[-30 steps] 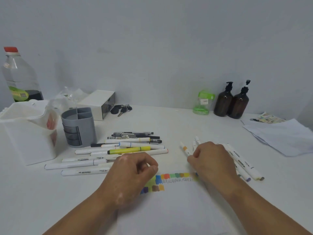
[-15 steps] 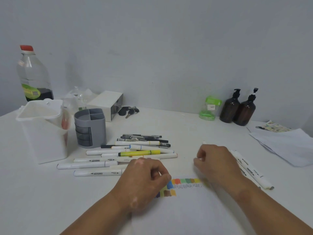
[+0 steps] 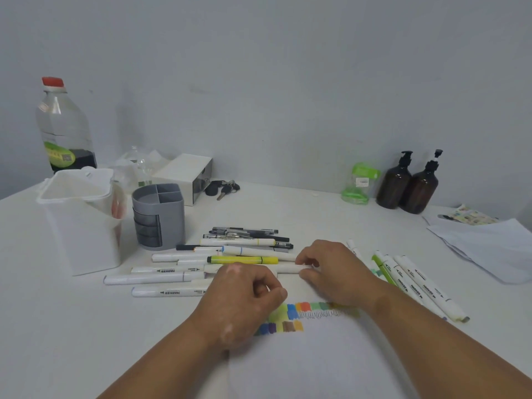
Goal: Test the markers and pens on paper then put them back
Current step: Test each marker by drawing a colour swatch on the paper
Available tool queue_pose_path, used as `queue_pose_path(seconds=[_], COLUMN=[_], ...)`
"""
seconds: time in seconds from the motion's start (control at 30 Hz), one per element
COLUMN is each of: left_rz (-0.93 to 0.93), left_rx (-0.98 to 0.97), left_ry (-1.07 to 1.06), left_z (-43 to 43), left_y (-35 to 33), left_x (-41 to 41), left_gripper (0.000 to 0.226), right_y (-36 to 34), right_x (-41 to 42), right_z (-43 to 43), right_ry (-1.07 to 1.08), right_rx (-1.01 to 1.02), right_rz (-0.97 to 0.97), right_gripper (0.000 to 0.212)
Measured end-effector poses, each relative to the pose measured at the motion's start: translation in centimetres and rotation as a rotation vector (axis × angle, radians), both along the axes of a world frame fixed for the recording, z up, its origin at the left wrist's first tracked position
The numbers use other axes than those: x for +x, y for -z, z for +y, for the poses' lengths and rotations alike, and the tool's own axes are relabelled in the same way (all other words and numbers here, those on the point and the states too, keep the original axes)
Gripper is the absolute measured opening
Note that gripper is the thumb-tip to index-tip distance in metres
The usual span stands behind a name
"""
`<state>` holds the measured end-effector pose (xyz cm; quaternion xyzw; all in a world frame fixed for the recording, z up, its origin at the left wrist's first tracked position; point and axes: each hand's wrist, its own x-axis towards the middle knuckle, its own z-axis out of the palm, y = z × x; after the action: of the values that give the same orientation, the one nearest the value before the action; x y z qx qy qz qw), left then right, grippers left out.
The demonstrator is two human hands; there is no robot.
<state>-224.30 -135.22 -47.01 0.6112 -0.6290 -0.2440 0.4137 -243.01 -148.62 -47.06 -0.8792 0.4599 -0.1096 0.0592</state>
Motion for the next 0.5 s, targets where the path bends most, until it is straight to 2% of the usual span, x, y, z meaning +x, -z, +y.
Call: queue_pose_path(seconds=[0.17,0.37,0.47,0.5], left_rz=[0.000,-0.032,0.115,0.206], left_rx=[0.010,0.040,0.055,0.068], left_ry=[-0.005,-0.021,-0.072,-0.084], left_z=[-0.1,-0.2,-0.3,-0.3], left_y=[0.1,0.4,0.1,-0.1], left_x=[0.1,0.2,0.3,0.3], left_gripper=[0.018,0.015,0.004,0.008], right_y=[-2.3,-4.1,-4.1,-3.9], right_x=[-3.5,-7.4,-6.9,-6.4], right_z=[0.3,2.0,3.5,4.0], right_ry=[0.052,0.141,0.120,0.100], right_rx=[-0.045,-0.083,-0.078,-0.078], right_rz=[0.064,-0.098,-0.273,-0.320], right_gripper=[0.012,0.015,0.021,0.023])
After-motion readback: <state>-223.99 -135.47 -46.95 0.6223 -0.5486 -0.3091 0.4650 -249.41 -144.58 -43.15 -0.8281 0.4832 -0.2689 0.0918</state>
